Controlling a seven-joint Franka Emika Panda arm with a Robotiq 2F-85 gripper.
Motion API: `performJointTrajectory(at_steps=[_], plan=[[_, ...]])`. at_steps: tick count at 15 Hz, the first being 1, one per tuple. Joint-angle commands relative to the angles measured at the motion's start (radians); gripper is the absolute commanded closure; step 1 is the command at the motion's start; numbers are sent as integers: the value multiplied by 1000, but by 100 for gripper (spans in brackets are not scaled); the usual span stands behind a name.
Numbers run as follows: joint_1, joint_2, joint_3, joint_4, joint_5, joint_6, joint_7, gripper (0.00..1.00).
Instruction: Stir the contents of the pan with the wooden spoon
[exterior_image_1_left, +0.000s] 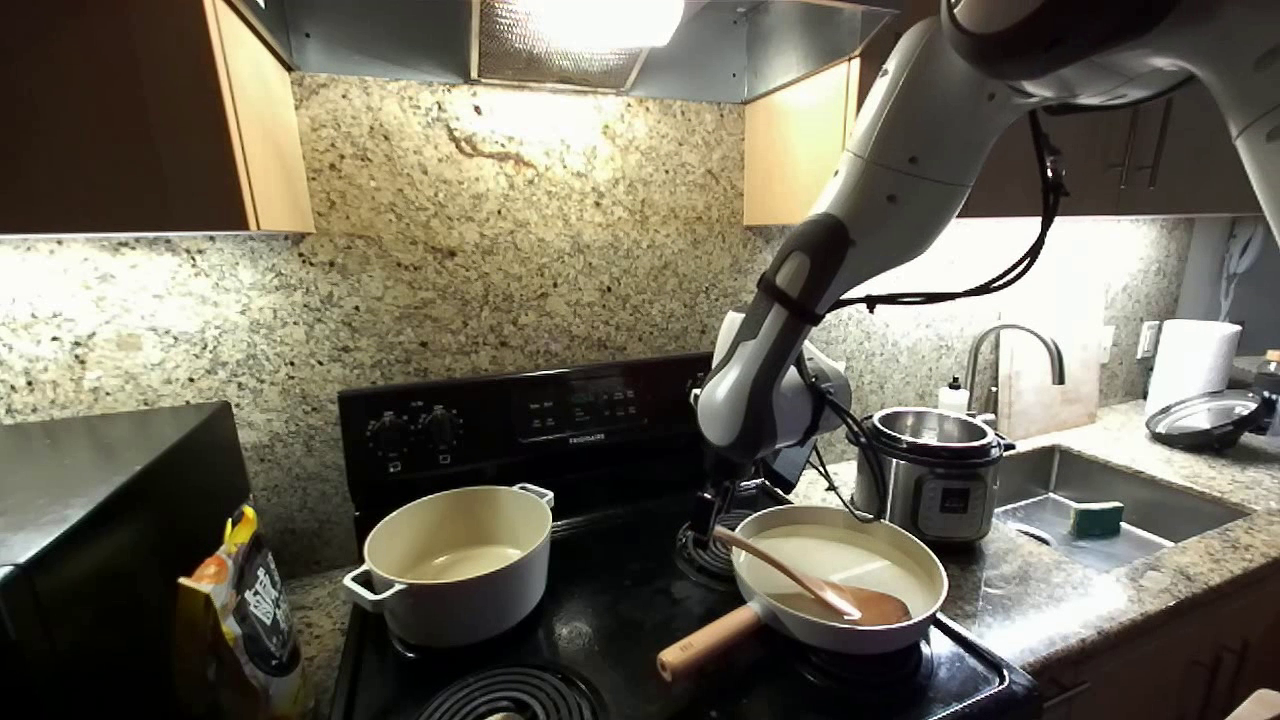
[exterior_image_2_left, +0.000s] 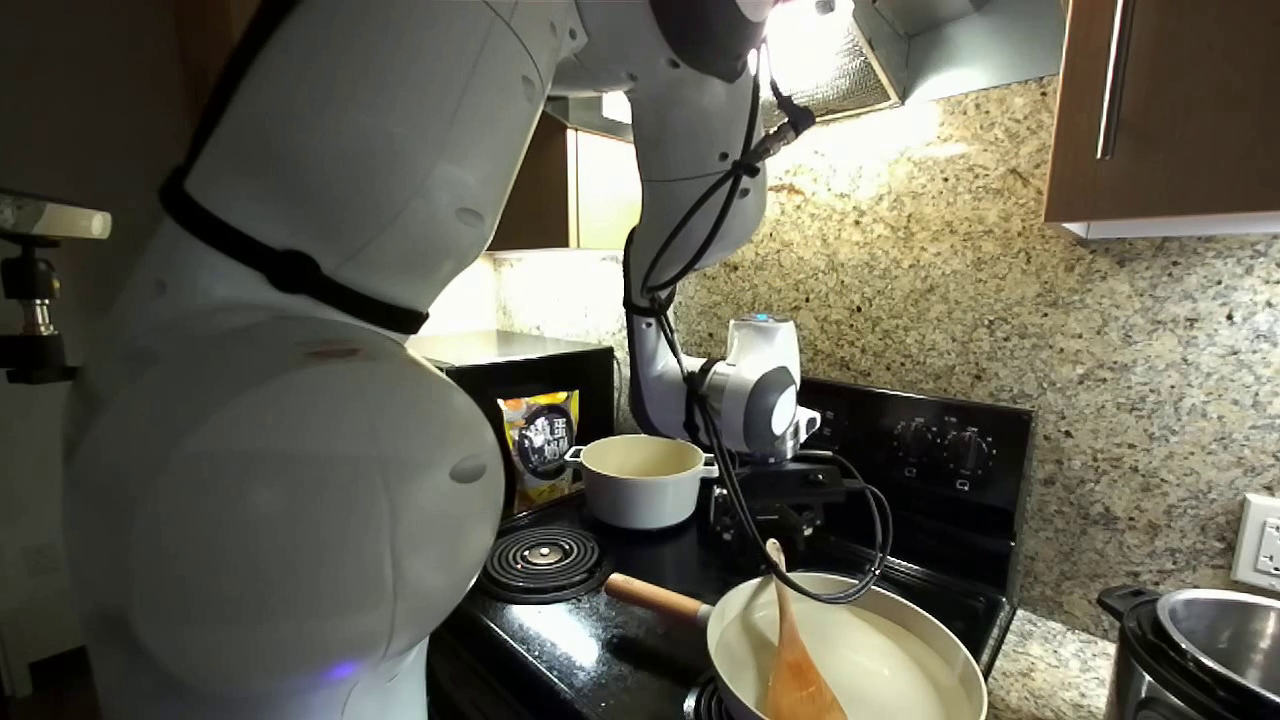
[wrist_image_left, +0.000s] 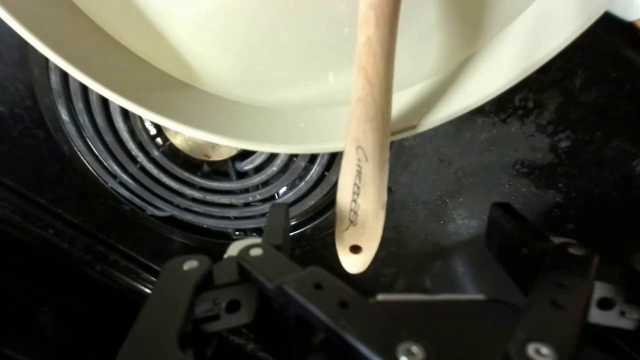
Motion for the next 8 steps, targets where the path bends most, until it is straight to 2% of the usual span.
performJointTrajectory(at_steps=[1, 2, 3, 5, 8], plan=[[-18, 26, 3, 26, -48, 21, 22, 0], [-16, 30, 0, 33, -55, 18, 22, 0], [-14, 27, 0, 30, -63, 14, 21, 25], [-19, 36, 7, 46, -72, -4, 17, 32], [-32, 49, 21, 68, -72, -34, 4, 53]])
